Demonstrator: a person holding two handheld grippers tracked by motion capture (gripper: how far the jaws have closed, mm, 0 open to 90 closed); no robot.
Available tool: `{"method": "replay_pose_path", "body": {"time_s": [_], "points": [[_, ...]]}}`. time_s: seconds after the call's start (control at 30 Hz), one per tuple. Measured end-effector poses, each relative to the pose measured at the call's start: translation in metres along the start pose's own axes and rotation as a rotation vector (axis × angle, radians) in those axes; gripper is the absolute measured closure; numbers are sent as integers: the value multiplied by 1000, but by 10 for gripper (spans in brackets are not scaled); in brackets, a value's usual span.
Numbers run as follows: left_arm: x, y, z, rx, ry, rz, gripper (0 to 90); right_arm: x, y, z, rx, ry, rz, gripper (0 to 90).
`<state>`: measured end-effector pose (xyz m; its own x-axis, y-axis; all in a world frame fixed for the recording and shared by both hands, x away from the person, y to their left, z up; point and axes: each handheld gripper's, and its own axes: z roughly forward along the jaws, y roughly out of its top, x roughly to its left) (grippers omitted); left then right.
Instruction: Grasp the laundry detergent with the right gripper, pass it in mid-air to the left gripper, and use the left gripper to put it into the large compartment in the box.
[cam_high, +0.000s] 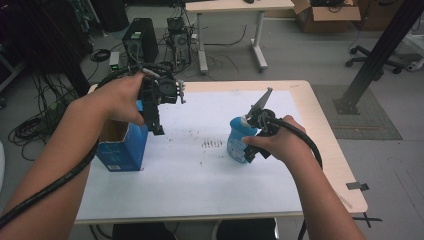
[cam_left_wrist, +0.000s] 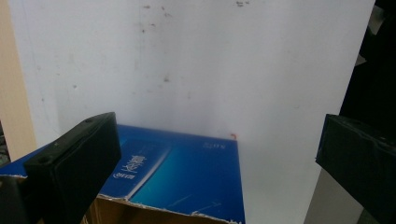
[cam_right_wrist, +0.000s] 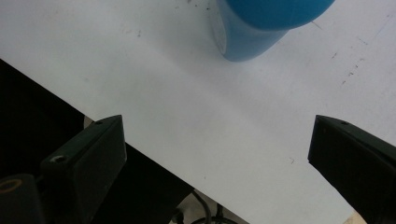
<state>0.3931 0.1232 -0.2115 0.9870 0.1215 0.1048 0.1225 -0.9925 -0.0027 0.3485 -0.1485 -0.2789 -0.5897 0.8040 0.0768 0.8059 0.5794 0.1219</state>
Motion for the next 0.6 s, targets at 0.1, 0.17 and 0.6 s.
{"method": "replay_pose_path", "body": {"time_s": [0.1,0.17,0.6], "points": [[-1,0,1,-1,-3,0,2,0,-1,-1,-6,-5,-3,43],[0,1,2,8,-5,1,2,0,-1,0,-6,1,-2,45],[0,1,0,-1,-6,-10,2,-4,-9,0,-15,6,-9,46]]}}
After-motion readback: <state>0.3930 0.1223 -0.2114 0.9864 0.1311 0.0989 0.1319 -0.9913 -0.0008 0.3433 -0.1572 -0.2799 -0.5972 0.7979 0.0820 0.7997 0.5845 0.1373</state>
